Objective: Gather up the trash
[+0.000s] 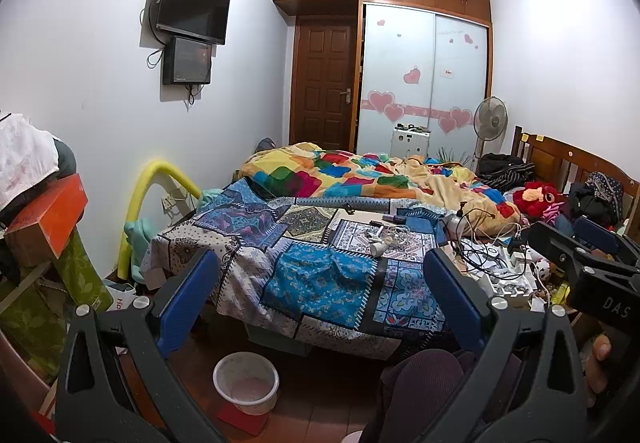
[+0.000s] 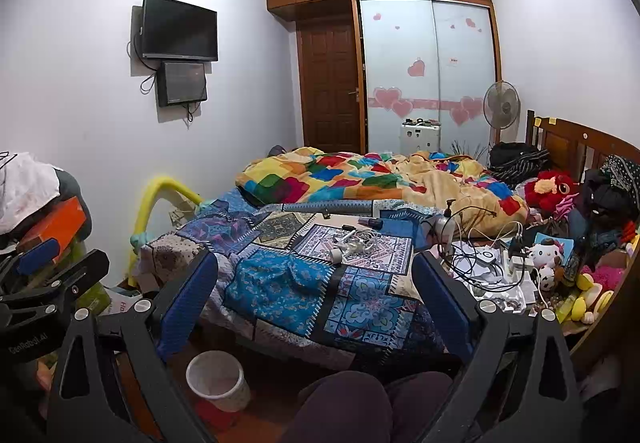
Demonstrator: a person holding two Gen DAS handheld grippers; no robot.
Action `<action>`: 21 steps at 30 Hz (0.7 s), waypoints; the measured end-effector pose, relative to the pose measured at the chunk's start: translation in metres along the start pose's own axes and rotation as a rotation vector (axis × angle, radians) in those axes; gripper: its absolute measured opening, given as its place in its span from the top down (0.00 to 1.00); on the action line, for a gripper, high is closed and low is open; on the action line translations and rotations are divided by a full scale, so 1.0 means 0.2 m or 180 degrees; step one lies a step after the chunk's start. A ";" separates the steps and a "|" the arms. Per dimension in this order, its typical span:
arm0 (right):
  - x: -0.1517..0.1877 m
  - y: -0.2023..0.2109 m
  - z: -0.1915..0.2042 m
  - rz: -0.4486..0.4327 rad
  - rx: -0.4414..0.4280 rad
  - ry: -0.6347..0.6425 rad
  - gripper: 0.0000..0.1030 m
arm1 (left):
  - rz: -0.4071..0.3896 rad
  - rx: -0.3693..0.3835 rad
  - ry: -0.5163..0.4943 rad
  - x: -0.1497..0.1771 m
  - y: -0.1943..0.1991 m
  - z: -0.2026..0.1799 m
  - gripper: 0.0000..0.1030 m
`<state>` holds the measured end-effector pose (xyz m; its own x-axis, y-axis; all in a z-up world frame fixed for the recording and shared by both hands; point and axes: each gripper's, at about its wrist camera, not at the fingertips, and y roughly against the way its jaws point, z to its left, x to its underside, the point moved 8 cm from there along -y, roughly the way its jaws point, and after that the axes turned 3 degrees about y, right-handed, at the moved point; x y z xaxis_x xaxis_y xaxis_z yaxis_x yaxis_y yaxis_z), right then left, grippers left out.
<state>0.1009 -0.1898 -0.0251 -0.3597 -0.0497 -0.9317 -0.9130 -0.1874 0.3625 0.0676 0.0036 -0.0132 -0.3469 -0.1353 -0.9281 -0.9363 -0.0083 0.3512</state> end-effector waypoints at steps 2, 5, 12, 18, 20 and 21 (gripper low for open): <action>0.00 0.00 0.00 0.0001 -0.0001 -0.0001 0.06 | 0.0000 0.0002 0.0001 0.01 0.00 -0.01 0.00; 0.00 0.00 0.00 -0.0004 0.0002 0.0000 0.06 | -0.0005 -0.0006 -0.0002 0.01 0.00 -0.01 0.00; 0.00 0.00 0.01 -0.0001 -0.0002 -0.0001 0.06 | -0.0012 -0.0007 -0.0005 0.00 0.00 0.00 0.00; 0.00 0.00 0.01 -0.0002 0.0000 -0.0001 0.06 | -0.0014 -0.0006 -0.0006 0.01 0.01 -0.01 0.00; 0.00 0.00 0.01 -0.0001 0.0000 -0.0001 0.06 | -0.0018 -0.0011 -0.0009 0.01 0.01 -0.01 0.00; 0.00 0.00 0.01 -0.0004 0.0000 -0.0001 0.06 | -0.0017 -0.0011 -0.0008 0.01 0.01 -0.01 0.00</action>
<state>0.1003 -0.1875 -0.0249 -0.3588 -0.0493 -0.9321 -0.9134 -0.1874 0.3614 0.0658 0.0013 -0.0140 -0.3419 -0.1327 -0.9303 -0.9380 -0.0124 0.3465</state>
